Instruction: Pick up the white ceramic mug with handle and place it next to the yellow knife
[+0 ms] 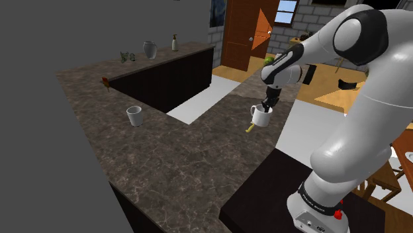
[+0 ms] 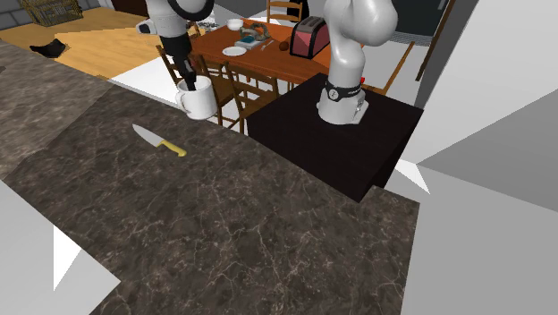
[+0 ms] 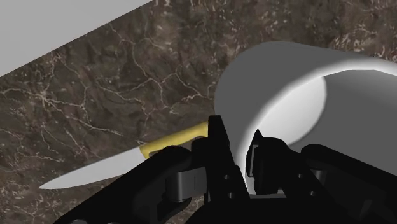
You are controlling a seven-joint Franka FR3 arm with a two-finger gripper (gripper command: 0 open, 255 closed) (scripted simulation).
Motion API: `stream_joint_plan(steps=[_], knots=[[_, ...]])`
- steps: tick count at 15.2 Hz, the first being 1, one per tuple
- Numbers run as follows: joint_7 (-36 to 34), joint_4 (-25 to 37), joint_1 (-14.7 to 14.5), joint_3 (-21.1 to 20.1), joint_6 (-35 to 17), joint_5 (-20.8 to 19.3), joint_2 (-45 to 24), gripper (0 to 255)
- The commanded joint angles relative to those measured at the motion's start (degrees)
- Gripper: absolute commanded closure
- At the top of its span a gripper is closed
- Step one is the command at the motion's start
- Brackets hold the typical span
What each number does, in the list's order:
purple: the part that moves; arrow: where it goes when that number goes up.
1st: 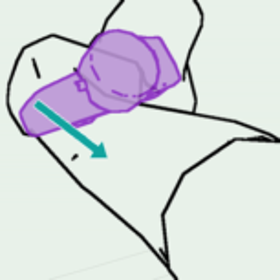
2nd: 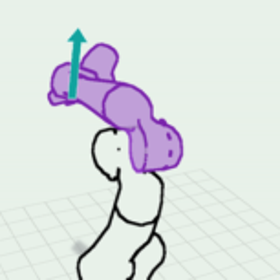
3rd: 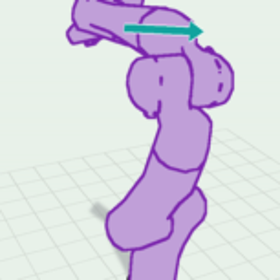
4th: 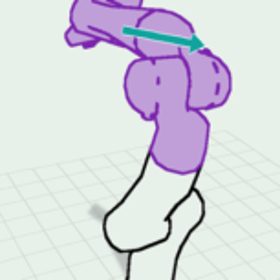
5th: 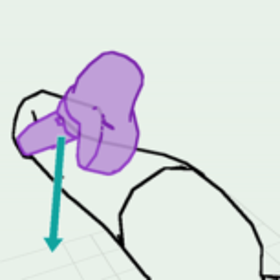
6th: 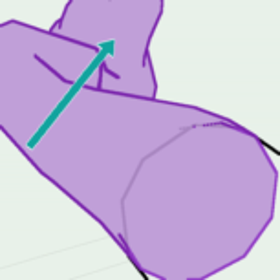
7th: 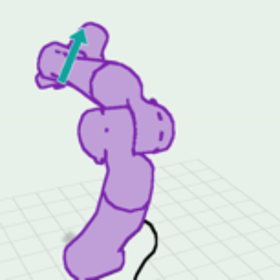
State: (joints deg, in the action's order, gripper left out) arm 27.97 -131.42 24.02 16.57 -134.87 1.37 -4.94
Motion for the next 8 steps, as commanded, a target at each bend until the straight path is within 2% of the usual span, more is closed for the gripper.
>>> stream_joint_plan(steps=[1,8], knots=[[3.5,3.0,1.6,1.1,0.9,0.9,-2.1,255],[5.5,2.7,2.5,1.0,-3.1,2.8,-6.1,255]])
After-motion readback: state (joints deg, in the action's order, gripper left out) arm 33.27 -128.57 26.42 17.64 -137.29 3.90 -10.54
